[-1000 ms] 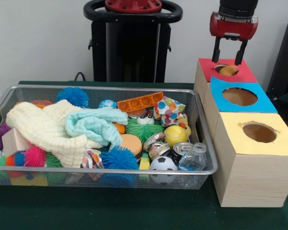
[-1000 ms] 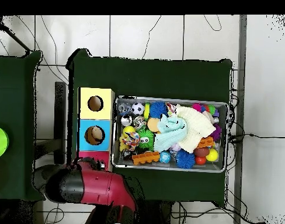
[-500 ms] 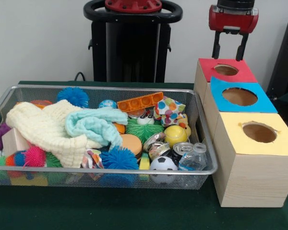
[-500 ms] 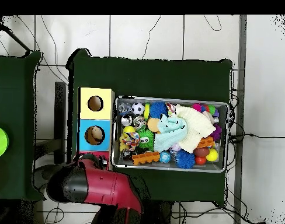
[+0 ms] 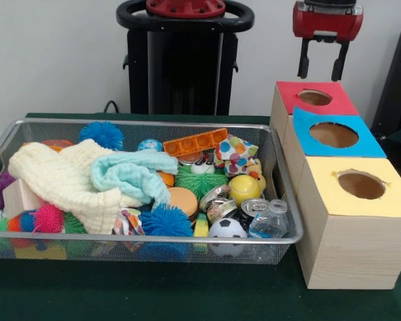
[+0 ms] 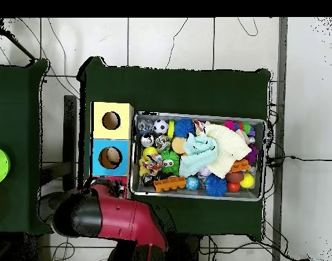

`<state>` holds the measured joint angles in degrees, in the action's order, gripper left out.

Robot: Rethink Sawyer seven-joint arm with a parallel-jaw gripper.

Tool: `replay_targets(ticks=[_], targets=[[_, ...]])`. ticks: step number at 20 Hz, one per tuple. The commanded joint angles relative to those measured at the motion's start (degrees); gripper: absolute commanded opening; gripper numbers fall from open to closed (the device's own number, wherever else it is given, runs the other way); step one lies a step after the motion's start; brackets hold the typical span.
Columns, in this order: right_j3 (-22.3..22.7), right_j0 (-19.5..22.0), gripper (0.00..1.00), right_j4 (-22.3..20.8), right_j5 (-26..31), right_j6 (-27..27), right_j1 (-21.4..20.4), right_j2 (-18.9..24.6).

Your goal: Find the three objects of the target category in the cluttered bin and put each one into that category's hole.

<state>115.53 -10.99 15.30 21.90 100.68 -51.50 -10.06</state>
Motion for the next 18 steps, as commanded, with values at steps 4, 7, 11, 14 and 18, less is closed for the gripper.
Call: replay_targets(ticks=[4, 7, 11, 14, 18], targets=[[-9.9, 6.8, 1.0, -2.8, 11.1, 4.4, 1.7, 0.2], [-14.2, 8.5, 1.0, -3.4, 13.0, 4.5, 3.6, -0.6], [-19.1, 10.2, 1.0, -4.7, 15.2, 4.6, 5.9, -1.4], [-21.3, 11.7, 1.0, -5.6, 16.0, 4.0, 7.0, -0.9], [-23.6, 12.7, 1.0, -6.4, 15.3, 4.3, 9.1, -0.3]])
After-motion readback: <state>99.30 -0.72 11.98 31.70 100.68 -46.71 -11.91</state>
